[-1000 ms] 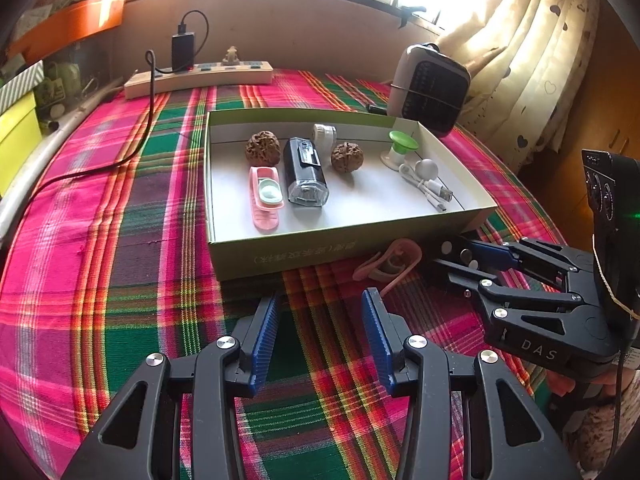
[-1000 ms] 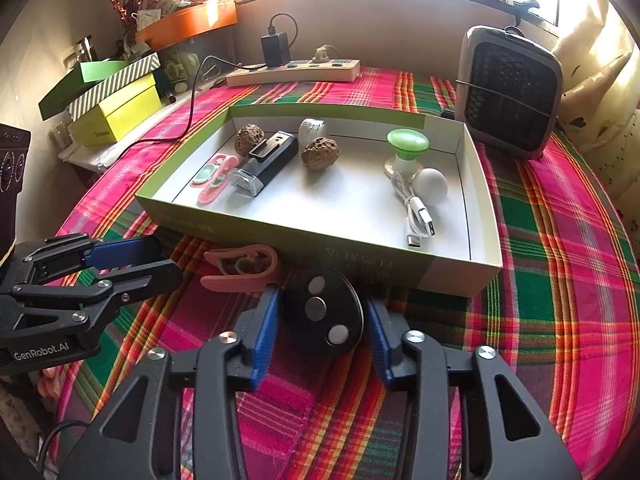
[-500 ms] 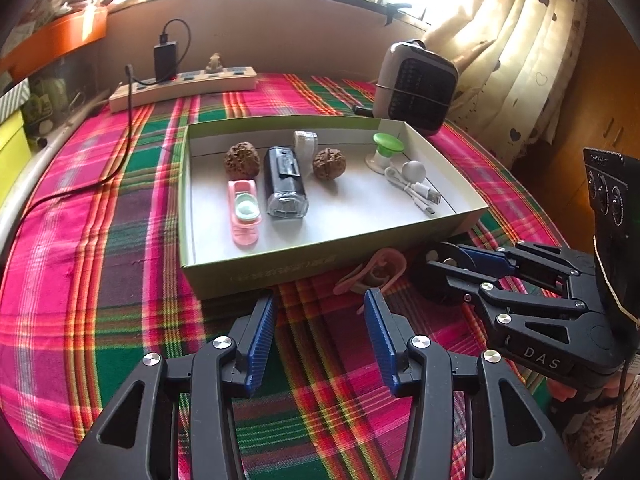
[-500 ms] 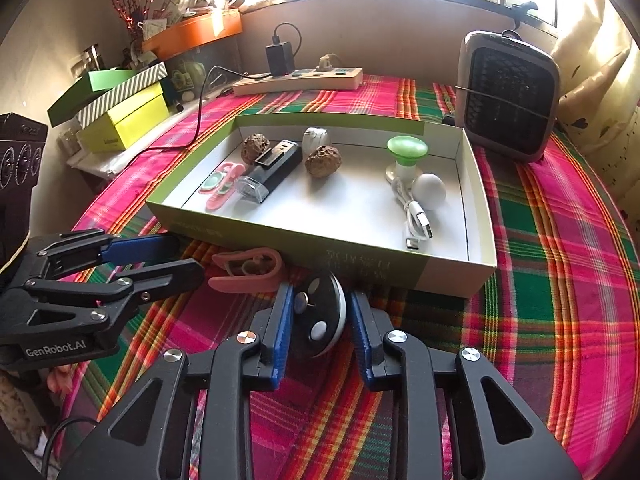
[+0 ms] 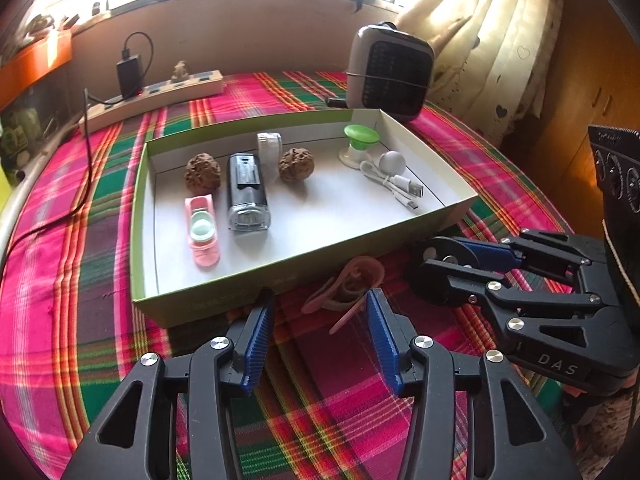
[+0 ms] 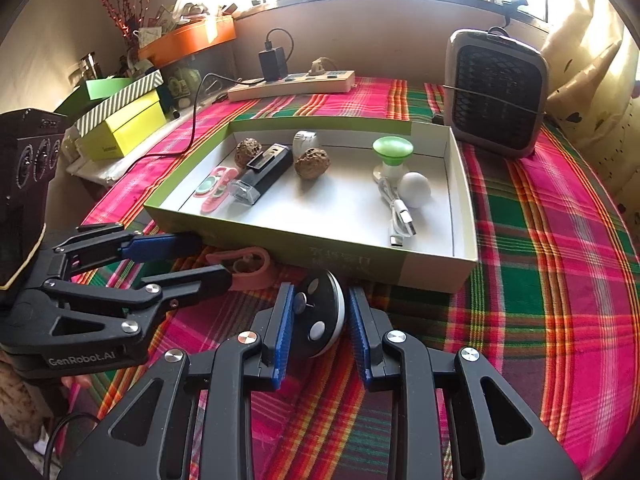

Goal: Organize objects
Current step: 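Grasp the pink clip with the left tool while the right tool grasps the black dotted disc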

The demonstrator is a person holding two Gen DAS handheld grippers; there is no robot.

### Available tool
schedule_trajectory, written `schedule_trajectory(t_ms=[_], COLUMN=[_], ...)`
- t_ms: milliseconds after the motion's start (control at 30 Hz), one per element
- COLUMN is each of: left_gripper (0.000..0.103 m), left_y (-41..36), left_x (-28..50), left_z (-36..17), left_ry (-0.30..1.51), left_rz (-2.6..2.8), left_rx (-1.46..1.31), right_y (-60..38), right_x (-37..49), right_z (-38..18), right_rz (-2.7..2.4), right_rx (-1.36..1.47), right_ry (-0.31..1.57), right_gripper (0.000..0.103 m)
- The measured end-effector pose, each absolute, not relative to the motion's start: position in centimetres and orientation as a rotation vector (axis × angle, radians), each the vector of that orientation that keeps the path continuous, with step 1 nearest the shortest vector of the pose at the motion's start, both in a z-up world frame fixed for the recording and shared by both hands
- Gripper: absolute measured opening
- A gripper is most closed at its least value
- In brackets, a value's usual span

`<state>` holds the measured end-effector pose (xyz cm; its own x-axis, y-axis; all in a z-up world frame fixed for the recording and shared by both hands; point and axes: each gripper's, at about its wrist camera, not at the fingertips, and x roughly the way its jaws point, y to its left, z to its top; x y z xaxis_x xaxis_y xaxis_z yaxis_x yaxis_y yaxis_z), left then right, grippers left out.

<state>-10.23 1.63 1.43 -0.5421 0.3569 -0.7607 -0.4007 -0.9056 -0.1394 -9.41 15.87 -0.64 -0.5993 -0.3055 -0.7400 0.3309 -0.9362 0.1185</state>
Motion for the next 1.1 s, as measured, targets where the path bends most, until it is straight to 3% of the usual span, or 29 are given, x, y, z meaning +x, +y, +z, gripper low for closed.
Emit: schedule_trajectory(t_ms=[767,900,1100], left_gripper=[0.046,0.036,0.032], left_y=[4.2,4.7,5.2], left_x=[-11.0,-10.9,-10.6], left_z=[1.0,0.9,0.9], left_ry=[0.151,0.184,0.237], left_rz=[2.406,2.413,2.410], left_rx=[-1.185,-1.185,-1.183], right_y=[17.3,17.4,17.6], right_x=[-8.7,-8.6,-8.6], right_z=[-0.5,-0.5,-0.5], right_rz=[-2.547,-2.547,-2.553], right_rx=[1.148,1.144,1.142], right_ry=[-0.008,-0.017,-0.032], right_gripper=[0.028,0.028,0.028])
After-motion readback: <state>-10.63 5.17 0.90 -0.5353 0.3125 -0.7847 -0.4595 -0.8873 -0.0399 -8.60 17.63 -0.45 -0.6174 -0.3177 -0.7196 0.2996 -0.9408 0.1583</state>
